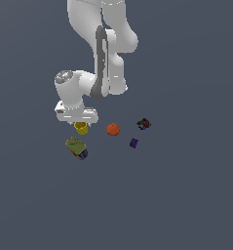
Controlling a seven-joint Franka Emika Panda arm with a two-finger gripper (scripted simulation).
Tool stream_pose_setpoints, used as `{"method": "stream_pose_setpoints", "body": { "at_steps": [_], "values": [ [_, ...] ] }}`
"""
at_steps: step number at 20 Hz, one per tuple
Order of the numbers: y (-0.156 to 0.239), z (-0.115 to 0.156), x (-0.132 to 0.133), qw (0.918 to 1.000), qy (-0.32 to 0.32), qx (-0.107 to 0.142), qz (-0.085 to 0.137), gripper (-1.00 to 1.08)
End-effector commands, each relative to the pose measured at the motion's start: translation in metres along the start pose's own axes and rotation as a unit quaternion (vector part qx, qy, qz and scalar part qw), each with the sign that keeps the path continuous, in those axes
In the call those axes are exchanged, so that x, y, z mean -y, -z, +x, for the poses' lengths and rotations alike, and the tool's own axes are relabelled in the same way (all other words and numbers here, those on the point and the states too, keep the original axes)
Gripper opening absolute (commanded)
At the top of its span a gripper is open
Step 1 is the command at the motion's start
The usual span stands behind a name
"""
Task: Pick up a designated object from a clutter of objects.
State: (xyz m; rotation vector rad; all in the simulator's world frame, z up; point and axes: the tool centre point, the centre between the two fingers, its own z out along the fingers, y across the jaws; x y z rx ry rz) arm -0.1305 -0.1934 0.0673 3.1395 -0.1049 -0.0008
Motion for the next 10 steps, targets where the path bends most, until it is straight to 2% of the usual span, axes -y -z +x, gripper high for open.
{"method": "stream_pose_setpoints", "body": {
  "at_steps": [1,10],
  "values": [
    [-0.01,0.0,0.0,1.0,0.0,0.0,0.0,1.0],
    [-0.021,0.0,0.0,1.0,0.0,0.0,0.0,1.0]
  ]
}}
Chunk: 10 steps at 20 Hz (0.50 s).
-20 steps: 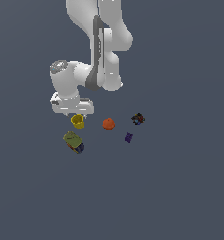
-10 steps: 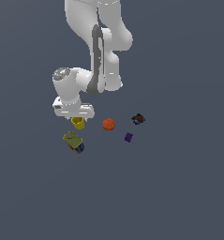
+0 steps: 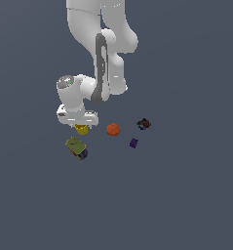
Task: Pick up a designated object from a clutter of objects.
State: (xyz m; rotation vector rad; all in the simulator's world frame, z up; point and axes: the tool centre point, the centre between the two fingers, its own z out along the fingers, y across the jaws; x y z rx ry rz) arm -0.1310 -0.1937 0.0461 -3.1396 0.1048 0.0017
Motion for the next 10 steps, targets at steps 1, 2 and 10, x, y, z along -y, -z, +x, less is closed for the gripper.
{"method": "stream_pose_setpoints", "body": {
  "at_steps": [1,2,10],
  "values": [
    [0.0003,0.0006,-0.0002,1.0,0.0,0.0,0.0,1.0],
    [0.0003,0.0006,-0.0002,1.0,0.0,0.0,0.0,-1.0],
    [0.0003,0.0006,-0.0002,1.0,0.0,0.0,0.0,-1.0]
  ]
}}
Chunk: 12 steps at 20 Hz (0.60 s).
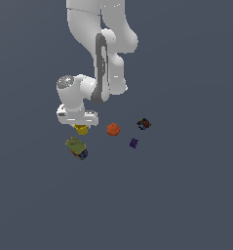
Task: Pick up a designated object from a clutter of objects.
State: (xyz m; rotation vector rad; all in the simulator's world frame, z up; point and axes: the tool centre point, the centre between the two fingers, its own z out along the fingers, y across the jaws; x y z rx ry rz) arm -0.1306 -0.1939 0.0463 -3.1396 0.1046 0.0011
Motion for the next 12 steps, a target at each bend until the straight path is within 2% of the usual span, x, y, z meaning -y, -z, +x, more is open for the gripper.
{"method": "stream_pose_setpoints", "body": {
  "at_steps": [1,12],
  "values": [
    [0.0,0.0,0.0,1.0,0.0,0.0,0.0,-1.0],
    [0.018,0.0,0.016,1.0,0.0,0.0,0.0,-1.0]
  ]
}}
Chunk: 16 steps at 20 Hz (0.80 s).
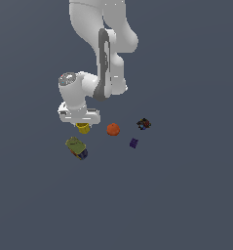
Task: Pick up a designated object from a clutter of objects.
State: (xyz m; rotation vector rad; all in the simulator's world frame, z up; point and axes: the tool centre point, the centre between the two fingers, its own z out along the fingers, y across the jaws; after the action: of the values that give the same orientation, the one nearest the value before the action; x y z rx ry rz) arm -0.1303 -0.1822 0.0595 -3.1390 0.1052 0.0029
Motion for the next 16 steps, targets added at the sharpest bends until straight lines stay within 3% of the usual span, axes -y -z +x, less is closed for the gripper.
{"method": "stream_pose_setpoints", "body": {
  "at_steps": [1,16],
  "values": [
    [0.009,0.001,0.007,1.0,0.0,-0.001,0.0,-1.0],
    [0.103,0.001,0.084,1.0,0.0,0.0,-0.003,-1.0]
  ]
}}
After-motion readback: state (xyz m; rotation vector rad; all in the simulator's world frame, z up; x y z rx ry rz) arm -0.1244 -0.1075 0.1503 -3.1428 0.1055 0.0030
